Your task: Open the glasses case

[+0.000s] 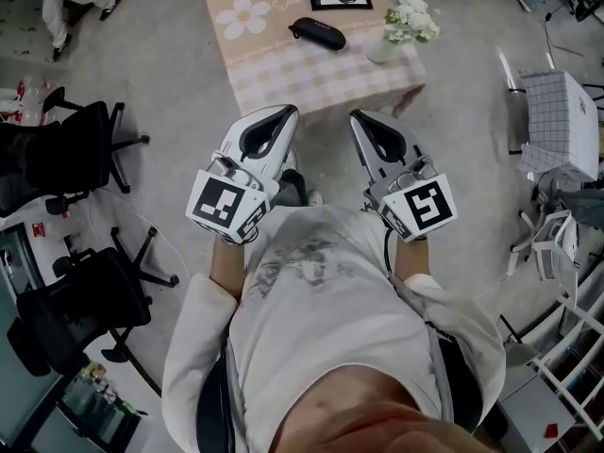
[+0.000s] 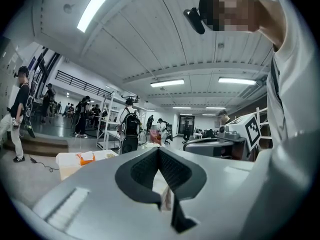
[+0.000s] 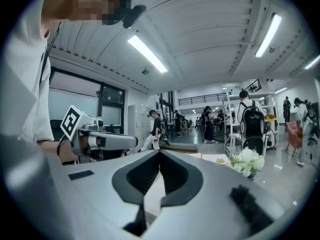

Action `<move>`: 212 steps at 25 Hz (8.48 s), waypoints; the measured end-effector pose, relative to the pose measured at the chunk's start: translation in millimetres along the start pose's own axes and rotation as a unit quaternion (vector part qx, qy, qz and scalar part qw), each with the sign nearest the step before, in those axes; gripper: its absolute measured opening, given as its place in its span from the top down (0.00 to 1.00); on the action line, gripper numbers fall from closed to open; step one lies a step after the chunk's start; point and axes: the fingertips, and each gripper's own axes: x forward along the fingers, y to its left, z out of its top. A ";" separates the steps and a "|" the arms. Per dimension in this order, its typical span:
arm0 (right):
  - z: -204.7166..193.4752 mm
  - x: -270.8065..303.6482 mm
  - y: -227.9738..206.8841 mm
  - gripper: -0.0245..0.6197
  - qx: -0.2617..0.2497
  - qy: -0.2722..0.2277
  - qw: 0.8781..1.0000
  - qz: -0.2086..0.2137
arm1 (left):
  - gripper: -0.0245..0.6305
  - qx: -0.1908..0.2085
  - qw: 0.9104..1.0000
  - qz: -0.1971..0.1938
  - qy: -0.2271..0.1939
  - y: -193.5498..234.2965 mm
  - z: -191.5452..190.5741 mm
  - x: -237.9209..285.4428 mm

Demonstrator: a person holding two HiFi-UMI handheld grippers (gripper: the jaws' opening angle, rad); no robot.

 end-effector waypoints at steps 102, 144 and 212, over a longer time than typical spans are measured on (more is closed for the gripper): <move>-204.5 231.5 -211.9 0.94 0.066 0.213 0.971 -0.092 | 0.95 -0.093 0.982 -0.052 0.155 220.0 -181.7 250.2; -291.4 241.3 -216.2 0.94 0.096 0.237 0.964 -0.078 | 0.95 -0.090 0.972 -0.046 0.211 214.2 -246.9 290.7; -272.3 257.5 -176.2 0.78 0.141 0.194 0.968 0.069 | 0.95 -0.122 0.949 0.074 0.282 248.1 -272.4 237.9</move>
